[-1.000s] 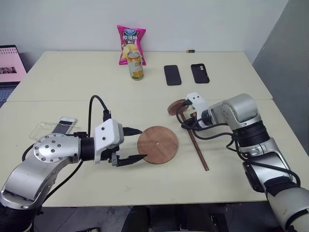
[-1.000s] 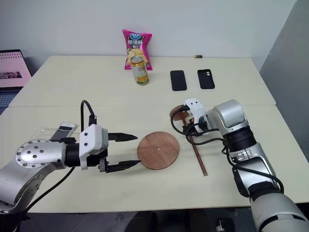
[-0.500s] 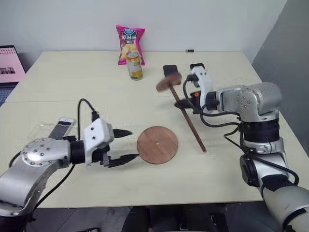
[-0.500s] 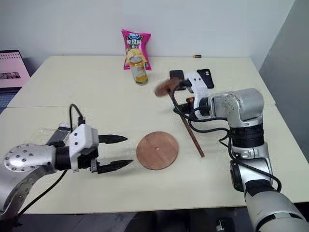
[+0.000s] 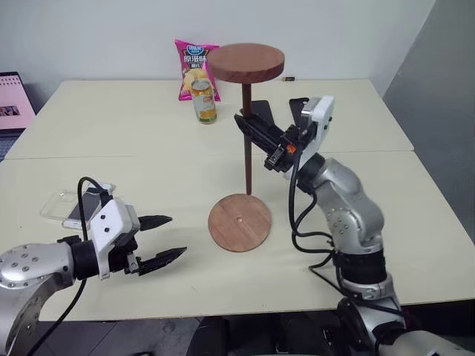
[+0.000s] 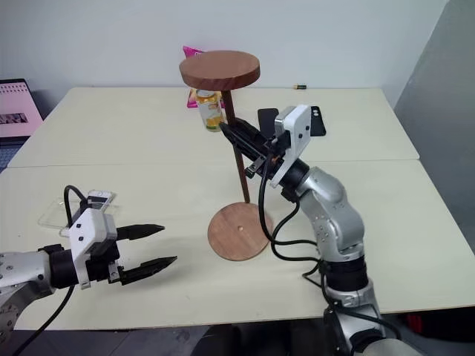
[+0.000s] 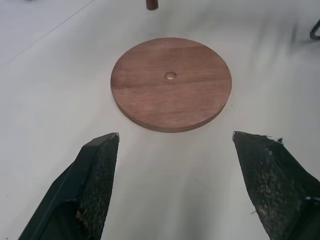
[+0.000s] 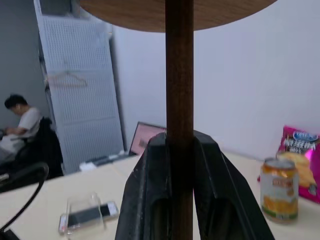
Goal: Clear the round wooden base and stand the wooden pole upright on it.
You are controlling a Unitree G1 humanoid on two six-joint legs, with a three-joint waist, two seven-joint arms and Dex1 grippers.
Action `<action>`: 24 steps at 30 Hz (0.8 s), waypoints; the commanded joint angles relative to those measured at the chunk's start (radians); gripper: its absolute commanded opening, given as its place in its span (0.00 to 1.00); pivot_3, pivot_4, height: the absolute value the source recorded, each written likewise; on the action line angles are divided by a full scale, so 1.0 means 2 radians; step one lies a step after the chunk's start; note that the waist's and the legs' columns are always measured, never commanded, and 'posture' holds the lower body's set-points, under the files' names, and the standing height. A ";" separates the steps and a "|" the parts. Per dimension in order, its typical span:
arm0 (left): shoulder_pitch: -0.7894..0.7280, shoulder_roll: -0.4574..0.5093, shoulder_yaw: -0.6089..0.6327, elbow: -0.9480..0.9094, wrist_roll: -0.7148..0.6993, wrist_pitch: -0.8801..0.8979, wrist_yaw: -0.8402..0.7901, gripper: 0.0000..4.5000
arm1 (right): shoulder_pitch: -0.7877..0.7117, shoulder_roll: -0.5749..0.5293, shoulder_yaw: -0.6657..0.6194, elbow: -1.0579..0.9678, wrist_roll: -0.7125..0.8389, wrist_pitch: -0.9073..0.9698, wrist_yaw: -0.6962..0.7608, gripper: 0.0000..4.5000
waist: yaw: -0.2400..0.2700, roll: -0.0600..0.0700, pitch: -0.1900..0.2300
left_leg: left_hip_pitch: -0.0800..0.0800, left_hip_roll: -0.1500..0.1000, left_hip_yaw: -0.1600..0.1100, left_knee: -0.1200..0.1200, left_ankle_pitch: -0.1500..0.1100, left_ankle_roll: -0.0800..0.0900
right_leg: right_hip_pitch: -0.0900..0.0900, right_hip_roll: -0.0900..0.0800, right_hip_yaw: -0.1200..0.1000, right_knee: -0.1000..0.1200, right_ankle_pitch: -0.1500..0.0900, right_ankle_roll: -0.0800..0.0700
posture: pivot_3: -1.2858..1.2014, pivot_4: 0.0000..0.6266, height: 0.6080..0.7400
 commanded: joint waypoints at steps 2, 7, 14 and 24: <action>0.003 -0.019 0.017 -0.006 -0.004 -0.038 -0.005 0.84 | 0.039 0.010 0.036 0.016 -0.005 -0.084 0.036 0.05 | 0.000 0.000 0.000 | 0.000 0.000 0.000 0.000 0.000 0.000 | 0.000 0.000 0.000 0.000 0.000 0.000 | 0.52 0.24 1.00; 0.001 -0.015 0.004 -0.013 -0.008 -0.041 -0.017 0.84 | 0.063 0.003 0.056 0.044 -0.014 -0.125 0.052 0.05 | 0.000 0.000 0.000 | 0.001 0.000 0.000 0.000 0.000 0.000 | 0.001 0.000 0.000 0.000 0.000 0.000 | 0.52 0.24 1.00; 0.014 0.004 -0.008 -0.004 0.013 -0.056 -0.042 0.84 | 0.072 -0.002 0.067 0.057 -0.020 -0.150 0.056 0.05 | 0.000 0.000 0.000 | 0.001 0.000 0.000 0.000 0.000 0.000 | 0.001 0.000 0.000 0.000 0.000 0.000 | 0.52 0.24 1.00; -0.001 0.006 -0.010 0.004 0.015 -0.055 -0.046 0.84 | 0.083 -0.011 0.074 0.065 -0.022 -0.164 0.065 0.05 | 0.000 0.000 0.000 | 0.001 0.000 0.000 0.000 0.000 0.000 | 0.002 0.000 0.000 0.000 0.000 0.000 | 0.52 0.24 1.00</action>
